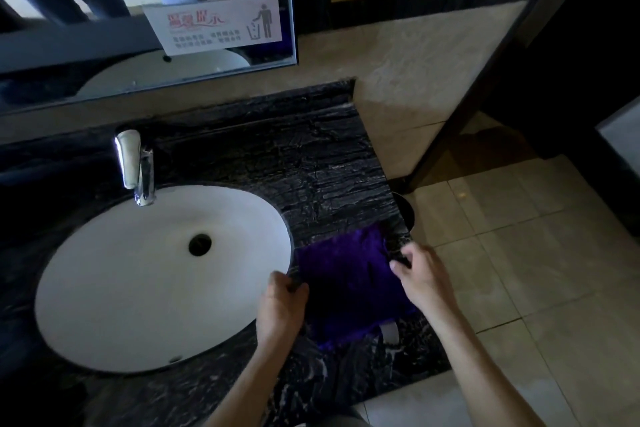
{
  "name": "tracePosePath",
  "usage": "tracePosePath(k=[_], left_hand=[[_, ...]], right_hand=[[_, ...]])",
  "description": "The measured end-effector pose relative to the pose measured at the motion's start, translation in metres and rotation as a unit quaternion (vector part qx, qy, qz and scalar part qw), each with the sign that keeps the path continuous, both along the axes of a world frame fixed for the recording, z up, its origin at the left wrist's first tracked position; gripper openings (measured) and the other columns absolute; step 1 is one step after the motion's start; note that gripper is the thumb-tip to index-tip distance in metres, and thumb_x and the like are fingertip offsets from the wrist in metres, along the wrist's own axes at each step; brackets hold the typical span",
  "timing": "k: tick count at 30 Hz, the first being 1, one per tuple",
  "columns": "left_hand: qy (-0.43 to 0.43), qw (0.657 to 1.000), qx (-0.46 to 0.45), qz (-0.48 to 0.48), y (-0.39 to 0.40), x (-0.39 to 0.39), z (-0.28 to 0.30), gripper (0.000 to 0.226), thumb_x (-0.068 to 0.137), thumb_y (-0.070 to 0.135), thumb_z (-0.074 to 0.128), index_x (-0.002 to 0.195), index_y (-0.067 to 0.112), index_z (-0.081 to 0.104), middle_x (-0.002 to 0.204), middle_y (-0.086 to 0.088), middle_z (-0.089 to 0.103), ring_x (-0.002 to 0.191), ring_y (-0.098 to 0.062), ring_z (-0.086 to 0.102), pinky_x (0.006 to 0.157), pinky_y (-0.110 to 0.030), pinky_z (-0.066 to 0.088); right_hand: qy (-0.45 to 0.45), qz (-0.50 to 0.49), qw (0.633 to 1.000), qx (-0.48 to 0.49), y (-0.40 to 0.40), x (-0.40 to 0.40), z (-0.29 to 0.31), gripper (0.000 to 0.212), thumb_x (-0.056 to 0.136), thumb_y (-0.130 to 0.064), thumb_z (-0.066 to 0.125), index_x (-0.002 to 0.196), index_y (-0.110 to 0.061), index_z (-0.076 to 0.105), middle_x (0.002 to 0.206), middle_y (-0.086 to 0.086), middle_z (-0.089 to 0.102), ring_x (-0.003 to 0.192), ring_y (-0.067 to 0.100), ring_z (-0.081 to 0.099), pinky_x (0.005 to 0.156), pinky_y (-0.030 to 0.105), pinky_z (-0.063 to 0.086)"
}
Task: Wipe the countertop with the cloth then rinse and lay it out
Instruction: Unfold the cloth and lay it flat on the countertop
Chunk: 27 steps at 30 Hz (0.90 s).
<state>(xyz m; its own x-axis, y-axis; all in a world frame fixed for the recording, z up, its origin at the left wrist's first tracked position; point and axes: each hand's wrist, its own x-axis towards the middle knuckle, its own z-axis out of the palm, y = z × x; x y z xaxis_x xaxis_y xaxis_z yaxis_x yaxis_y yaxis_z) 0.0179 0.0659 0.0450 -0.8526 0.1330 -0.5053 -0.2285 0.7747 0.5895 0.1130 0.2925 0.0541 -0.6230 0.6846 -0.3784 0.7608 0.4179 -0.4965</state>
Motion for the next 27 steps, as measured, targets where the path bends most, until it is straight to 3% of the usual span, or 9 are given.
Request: tracePosePath(k=[3, 7, 10, 13, 16, 20, 24, 27], left_hand=[[0.012, 1.000, -0.002, 0.025, 0.021, -0.034, 0.002, 0.037, 0.092, 0.035, 0.069, 0.117, 0.012, 0.054, 0.100, -0.012, 0.069, 0.083, -0.029, 0.066, 0.071, -0.039, 0.055], [-0.021, 0.999, -0.034, -0.004, 0.038, -0.055, -0.002, 0.041, 0.087, 0.037, 0.074, 0.115, 0.015, 0.053, 0.102, -0.007, 0.064, 0.088, -0.027, 0.063, 0.067, -0.033, 0.045], [-0.043, 0.999, -0.014, 0.004, 0.037, -0.063, -0.009, 0.031, 0.082, 0.027, 0.078, 0.104, 0.019, 0.059, 0.100, -0.008, 0.068, 0.088, -0.027, 0.066, 0.069, -0.032, 0.049], [-0.010, 0.999, 0.026, -0.043, 0.032, -0.069, -0.014, 0.018, 0.081, 0.011, 0.076, 0.087, 0.020, 0.062, 0.091, -0.006, 0.069, 0.082, -0.023, 0.063, 0.066, -0.028, 0.047], [0.016, 0.995, 0.067, -0.069, 0.025, -0.071, -0.013, 0.018, 0.084, 0.005, 0.073, 0.087, 0.017, 0.060, 0.083, 0.000, 0.063, 0.071, -0.014, 0.055, 0.053, -0.012, 0.039], [0.023, 0.993, 0.093, -0.067, 0.021, -0.075, -0.019, 0.024, 0.085, 0.004, 0.072, 0.083, 0.022, 0.056, 0.078, -0.002, 0.066, 0.065, -0.014, 0.056, 0.050, -0.014, 0.039], [0.032, 0.990, 0.126, -0.056, 0.023, -0.078, -0.022, 0.033, 0.082, -0.002, 0.073, 0.081, 0.027, 0.057, 0.082, -0.003, 0.071, 0.066, -0.014, 0.065, 0.052, -0.013, 0.045], [0.049, 0.988, 0.138, -0.042, 0.028, -0.083, -0.022, 0.038, 0.080, -0.004, 0.073, 0.081, 0.032, 0.062, 0.081, 0.001, 0.072, 0.067, -0.011, 0.067, 0.058, -0.016, 0.048]], right_hand=[[0.036, 0.089, 0.995, 0.011, 0.012, -0.044, 0.004, 0.036, 0.095, -0.013, 0.069, 0.130, -0.010, 0.061, 0.129, 0.011, 0.064, 0.120, 0.032, 0.060, 0.097, 0.045, 0.051], [-0.050, 0.234, 0.970, 0.029, 0.014, -0.086, 0.000, 0.048, 0.095, -0.024, 0.069, 0.140, -0.022, 0.053, 0.140, 0.003, 0.054, 0.131, 0.031, 0.047, 0.104, 0.046, 0.043], [-0.103, 0.286, 0.951, 0.045, 0.016, -0.099, 0.001, 0.037, 0.093, -0.030, 0.071, 0.126, -0.024, 0.054, 0.128, 0.003, 0.056, 0.126, 0.031, 0.043, 0.101, 0.047, 0.036], [-0.143, 0.320, 0.935, 0.056, 0.019, -0.102, 0.002, 0.023, 0.094, -0.034, 0.069, 0.111, -0.022, 0.059, 0.124, 0.003, 0.054, 0.124, 0.029, 0.041, 0.102, 0.047, 0.035], [-0.132, 0.323, 0.936, 0.044, 0.022, -0.103, 0.005, 0.022, 0.093, -0.034, 0.071, 0.106, -0.019, 0.060, 0.125, 0.004, 0.051, 0.121, 0.027, 0.044, 0.100, 0.044, 0.040], [-0.135, 0.281, 0.950, -0.028, 0.029, -0.100, 0.014, 0.021, 0.095, -0.035, 0.068, 0.102, -0.019, 0.055, 0.108, 0.003, 0.060, 0.096, 0.023, 0.060, 0.074, 0.038, 0.044], [-0.118, 0.240, 0.961, -0.077, 0.041, -0.099, 0.012, 0.017, 0.093, -0.029, 0.073, 0.103, -0.016, 0.069, 0.105, 0.003, 0.068, 0.091, 0.019, 0.065, 0.078, 0.038, 0.052], [-0.037, 0.188, 0.972, -0.136, 0.049, -0.097, 0.008, 0.004, 0.091, -0.013, 0.072, 0.095, -0.013, 0.073, 0.097, 0.005, 0.073, 0.091, 0.022, 0.068, 0.075, 0.030, 0.050]])
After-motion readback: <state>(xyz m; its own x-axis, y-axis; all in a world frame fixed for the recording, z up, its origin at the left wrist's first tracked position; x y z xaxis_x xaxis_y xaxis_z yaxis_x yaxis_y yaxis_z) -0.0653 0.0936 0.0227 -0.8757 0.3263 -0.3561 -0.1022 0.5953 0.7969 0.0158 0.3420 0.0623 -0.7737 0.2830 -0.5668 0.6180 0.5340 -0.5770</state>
